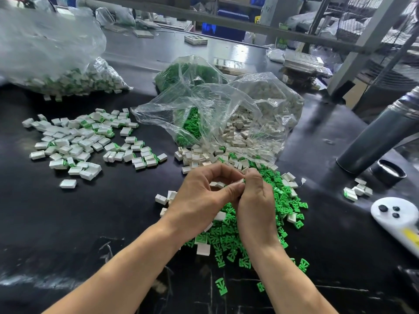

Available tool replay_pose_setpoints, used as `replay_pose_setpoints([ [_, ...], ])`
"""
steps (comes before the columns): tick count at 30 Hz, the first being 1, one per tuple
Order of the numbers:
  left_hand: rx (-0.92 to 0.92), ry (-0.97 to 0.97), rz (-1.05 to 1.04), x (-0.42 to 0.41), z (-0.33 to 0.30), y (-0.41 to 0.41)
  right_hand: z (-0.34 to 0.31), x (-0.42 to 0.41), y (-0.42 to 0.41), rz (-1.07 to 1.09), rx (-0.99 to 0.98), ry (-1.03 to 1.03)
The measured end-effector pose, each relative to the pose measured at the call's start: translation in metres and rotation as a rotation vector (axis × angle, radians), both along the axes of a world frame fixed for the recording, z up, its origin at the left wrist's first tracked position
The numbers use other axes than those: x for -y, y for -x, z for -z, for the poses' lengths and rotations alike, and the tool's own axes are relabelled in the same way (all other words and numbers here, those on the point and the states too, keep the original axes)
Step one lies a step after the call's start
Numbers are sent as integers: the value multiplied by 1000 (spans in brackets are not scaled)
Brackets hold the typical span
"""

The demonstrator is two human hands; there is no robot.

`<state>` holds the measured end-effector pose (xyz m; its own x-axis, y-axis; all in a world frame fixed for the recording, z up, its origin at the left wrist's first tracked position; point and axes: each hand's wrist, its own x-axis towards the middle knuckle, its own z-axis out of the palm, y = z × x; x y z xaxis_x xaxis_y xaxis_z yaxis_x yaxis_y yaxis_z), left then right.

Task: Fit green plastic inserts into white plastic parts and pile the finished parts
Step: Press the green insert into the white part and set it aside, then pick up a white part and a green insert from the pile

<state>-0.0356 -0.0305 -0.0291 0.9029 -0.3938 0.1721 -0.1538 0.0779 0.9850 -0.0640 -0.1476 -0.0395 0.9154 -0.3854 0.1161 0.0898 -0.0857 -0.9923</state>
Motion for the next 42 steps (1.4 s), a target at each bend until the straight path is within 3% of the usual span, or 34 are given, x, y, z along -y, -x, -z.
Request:
replay_pose_setpoints([
  [9, 28, -23, -13, -1, 0, 1, -1, -5, -3, 61, 8, -12],
  [22, 15, -9, -61, -6, -4, 0, 2, -1, -2, -19, 5, -2],
  [25, 25, -2, -142, -10, -4, -6, -1, 7, -1, 15, 42, 130],
  [30, 45, -9, -198, -14, -5, -7, -4, 13, -2, -82, 160, 125],
  [35, 90, -101, -210, -14, -3, -7, -2, 12, -1, -58, 138, 186],
  [42, 385, -415, -335, -15, 1, -7, -1, 9, 1, 55, 55, 301],
])
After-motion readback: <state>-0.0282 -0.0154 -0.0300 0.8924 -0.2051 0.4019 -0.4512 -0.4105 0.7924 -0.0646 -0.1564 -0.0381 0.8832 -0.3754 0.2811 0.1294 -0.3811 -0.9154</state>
